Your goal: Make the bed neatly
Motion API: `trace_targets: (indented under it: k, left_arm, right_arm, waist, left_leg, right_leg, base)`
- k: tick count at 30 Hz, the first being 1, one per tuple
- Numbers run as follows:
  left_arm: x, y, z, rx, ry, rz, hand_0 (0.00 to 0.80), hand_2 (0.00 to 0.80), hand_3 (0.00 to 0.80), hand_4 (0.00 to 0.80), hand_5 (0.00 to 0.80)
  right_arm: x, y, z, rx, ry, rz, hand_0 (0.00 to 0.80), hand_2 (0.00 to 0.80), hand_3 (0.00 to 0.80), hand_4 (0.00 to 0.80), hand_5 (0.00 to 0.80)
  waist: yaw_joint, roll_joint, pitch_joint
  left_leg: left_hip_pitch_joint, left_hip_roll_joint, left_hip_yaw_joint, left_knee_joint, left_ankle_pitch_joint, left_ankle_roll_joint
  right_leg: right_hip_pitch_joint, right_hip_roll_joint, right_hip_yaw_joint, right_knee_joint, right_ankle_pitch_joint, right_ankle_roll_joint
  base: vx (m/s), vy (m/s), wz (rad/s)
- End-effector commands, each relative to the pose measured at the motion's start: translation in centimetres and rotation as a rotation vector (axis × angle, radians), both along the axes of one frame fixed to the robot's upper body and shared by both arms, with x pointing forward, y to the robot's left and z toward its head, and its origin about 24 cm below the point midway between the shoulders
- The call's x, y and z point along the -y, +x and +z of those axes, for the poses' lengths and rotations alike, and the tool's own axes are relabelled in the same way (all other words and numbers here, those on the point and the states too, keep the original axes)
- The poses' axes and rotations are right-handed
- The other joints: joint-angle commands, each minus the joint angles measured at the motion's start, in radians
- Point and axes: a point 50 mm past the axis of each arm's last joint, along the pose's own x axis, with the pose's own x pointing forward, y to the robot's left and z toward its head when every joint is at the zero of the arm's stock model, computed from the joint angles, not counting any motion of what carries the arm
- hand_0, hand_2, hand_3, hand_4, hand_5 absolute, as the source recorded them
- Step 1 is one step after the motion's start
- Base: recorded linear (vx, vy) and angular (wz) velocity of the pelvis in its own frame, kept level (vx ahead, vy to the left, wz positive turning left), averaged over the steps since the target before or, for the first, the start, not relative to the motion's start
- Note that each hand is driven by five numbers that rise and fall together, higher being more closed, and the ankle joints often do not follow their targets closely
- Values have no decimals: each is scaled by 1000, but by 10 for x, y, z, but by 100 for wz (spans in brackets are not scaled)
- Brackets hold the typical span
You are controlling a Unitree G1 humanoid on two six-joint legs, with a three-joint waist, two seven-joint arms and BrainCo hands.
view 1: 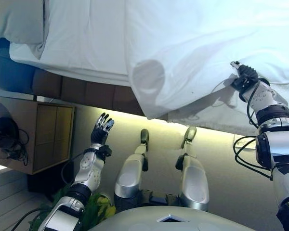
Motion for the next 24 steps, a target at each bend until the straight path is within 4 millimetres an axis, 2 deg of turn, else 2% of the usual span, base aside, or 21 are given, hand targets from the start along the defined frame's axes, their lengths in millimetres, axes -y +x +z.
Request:
trace_targets:
  k: [1, 14, 24]
  left_arm:
    - [3, 2, -1, 14, 63, -54, 0, 0, 0, 0, 0]
    - [16, 6, -1, 32, 67, -64, 0, 0, 0, 0, 0]
    - [13, 12, 12, 85, 119, -49, 0, 0, 0, 0, 0]
  right_arm:
    - [-72, 19, 16, 132, 94, 246, 800, 800, 800, 800, 800]
    - [-144, 6, -32, 11, 236, 328, 800, 800, 800, 800, 800]
    - [-199, -16, -61, -86, 282, 401, 800, 800, 800, 800, 800]
  waist:
    - [64, -32, -113]
    - [107, -48, -179]
    - [150, -64, -226]
  left_leg:
    - [-31, -20, 8, 65, -65, 34]
    - [10, -43, -53, 66, -68, 51]
    - [29, -52, -108, 61, -65, 55]
  right_leg:
    - [46, -90, -38, 99, -101, 106]
    - [133, -110, -67, 76, -90, 100]
    - [183, -129, -98, 54, -72, 100]
  base:
    - [38, 41, 8]
    - [42, 41, 10]
    - [52, 24, 17]
